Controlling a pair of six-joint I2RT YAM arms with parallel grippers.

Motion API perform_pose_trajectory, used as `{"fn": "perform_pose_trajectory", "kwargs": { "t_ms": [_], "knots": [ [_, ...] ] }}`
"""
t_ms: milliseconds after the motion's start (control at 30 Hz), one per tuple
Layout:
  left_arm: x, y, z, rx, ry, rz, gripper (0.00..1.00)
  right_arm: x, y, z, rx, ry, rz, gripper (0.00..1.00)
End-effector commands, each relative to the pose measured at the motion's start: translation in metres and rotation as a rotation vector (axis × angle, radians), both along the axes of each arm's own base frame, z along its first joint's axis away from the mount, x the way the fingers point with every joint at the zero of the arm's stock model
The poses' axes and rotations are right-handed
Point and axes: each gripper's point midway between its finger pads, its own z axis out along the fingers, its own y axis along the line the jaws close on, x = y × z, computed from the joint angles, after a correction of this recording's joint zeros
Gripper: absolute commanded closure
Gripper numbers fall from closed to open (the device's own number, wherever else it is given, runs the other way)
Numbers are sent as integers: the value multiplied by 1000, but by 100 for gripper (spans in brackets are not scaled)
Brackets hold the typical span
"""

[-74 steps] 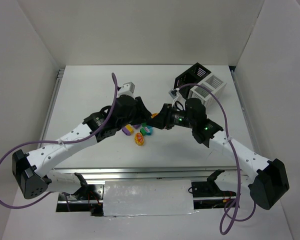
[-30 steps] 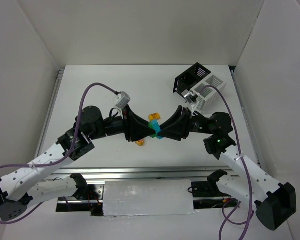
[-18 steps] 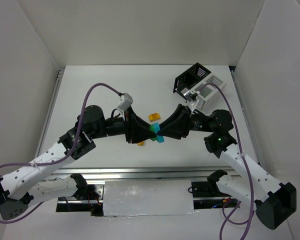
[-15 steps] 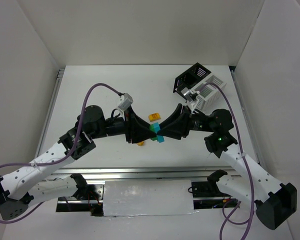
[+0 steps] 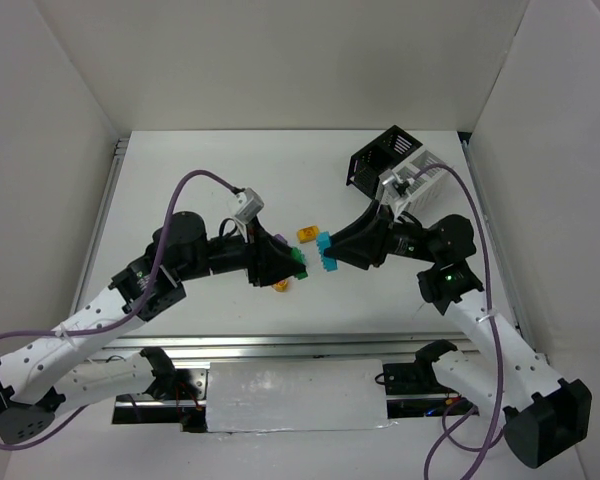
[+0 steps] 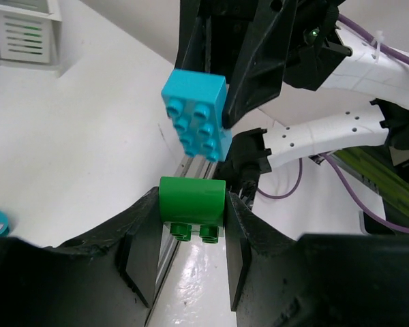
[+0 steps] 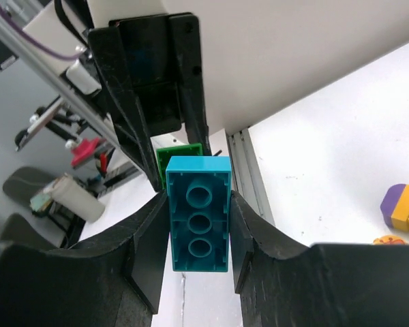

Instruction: Sort the legos into containers by color

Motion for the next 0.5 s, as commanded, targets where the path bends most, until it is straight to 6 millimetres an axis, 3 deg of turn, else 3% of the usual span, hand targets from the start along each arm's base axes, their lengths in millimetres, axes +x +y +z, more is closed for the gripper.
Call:
{"fn": "perform_pose_trajectory", "kwargs": {
  "t_ms": [0,100,133,200,233,267,300,333,367,400,433,467],
  "knots": [
    [5,13,23,-32,-76,42,100,0,-9,9,31,-39,3,100],
    [7,17,24,-39,-77,53,100,10,-17,4,25,-24,-27,100],
    [8,18,22,-28,-74,61,100,25,-22,5,25,-16,-106,100],
    [18,25,24,-8,-70,127,100,63,-41,-15,-61,24,-312,100],
    [20,30,13,44,-41,157,100,99,-61,-4,-102,-43,-542,100],
    [26,34,7,77,-23,199,100,118,-77,-27,-189,63,-675,100],
    [39,45,10,108,-17,297,100,135,-94,-30,-217,84,-804,100],
    [42,57,-9,192,31,351,100,152,-113,-35,-249,112,-929,100],
    [47,64,-12,224,49,400,100,174,-151,-38,-264,142,-1174,100],
    [60,81,-20,271,62,521,100,185,-173,-37,-265,156,-1299,100],
    [63,91,-27,303,94,579,100,201,-190,-45,-279,183,-1402,100],
    [60,104,-39,376,129,620,100,209,-220,-47,-286,207,-1570,100]
  ]
}}
